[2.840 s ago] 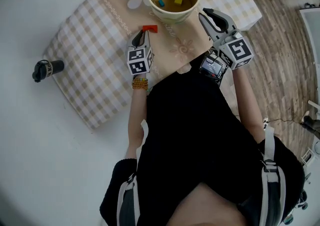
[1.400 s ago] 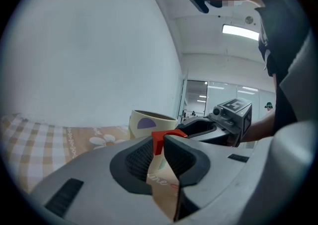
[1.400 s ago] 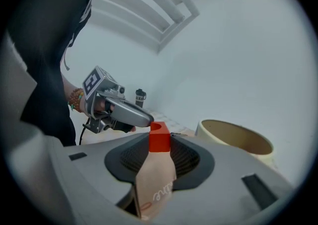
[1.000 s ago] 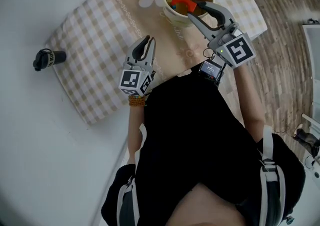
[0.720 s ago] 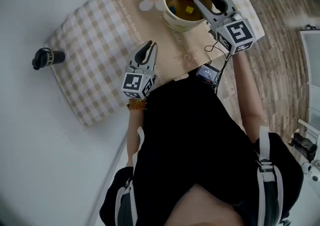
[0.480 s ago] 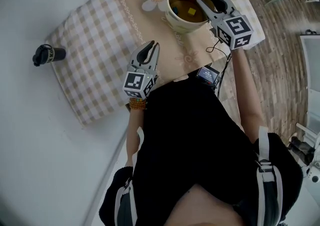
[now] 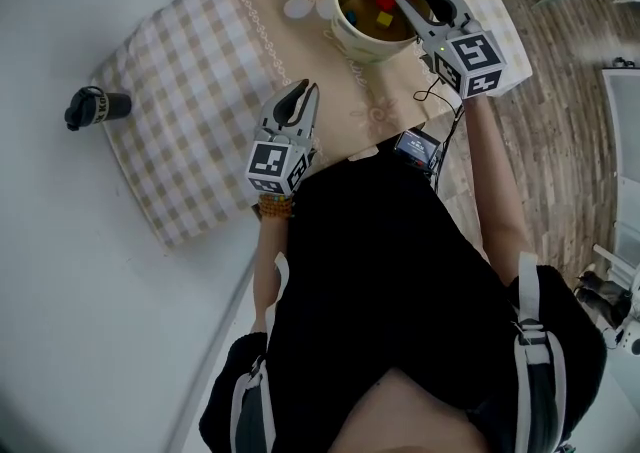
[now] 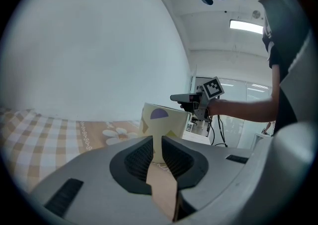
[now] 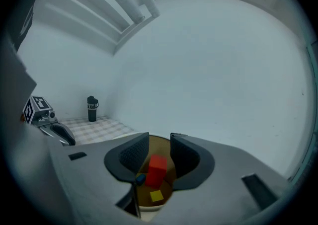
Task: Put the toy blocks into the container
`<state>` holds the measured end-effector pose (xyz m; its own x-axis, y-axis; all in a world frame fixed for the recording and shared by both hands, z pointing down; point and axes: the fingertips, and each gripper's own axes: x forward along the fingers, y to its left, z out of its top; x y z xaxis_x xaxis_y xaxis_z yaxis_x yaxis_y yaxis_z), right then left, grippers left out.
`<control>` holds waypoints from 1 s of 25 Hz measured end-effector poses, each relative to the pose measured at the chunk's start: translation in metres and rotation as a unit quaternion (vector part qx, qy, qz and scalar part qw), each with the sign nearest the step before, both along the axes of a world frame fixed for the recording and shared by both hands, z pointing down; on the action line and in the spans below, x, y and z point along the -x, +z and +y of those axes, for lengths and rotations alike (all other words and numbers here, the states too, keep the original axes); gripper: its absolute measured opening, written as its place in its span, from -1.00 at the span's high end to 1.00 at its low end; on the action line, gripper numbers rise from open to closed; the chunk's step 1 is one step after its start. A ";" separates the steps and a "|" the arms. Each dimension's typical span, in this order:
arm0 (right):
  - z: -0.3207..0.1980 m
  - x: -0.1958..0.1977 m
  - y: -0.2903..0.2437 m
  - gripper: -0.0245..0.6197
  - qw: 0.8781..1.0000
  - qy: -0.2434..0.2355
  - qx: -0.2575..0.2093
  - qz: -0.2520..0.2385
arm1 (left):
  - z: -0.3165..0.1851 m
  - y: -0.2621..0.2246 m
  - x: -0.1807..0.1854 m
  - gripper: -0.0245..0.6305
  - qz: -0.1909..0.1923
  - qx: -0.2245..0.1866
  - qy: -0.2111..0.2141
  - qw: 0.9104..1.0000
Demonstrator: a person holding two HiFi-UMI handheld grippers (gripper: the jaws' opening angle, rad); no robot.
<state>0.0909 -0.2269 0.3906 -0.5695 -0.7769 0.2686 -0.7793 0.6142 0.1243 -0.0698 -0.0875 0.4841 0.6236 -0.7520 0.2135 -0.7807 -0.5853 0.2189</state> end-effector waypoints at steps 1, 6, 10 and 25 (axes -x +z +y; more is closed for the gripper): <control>0.000 -0.001 -0.003 0.49 1.000 0.000 -0.003 -0.004 | 0.000 0.000 0.000 0.75 0.000 0.000 0.000 1.000; 0.008 -0.005 -0.018 0.49 1.000 0.000 -0.017 -0.024 | 0.002 -0.002 -0.001 0.75 -0.001 -0.005 0.003 1.000; 0.015 -0.009 -0.029 0.52 0.999 0.003 -0.029 -0.044 | 0.000 -0.006 -0.003 0.75 -0.005 -0.010 0.006 1.000; 0.075 0.025 -0.049 0.70 0.989 -0.013 -0.107 -0.100 | -0.012 -0.057 0.004 0.86 -0.048 -0.098 -0.046 0.993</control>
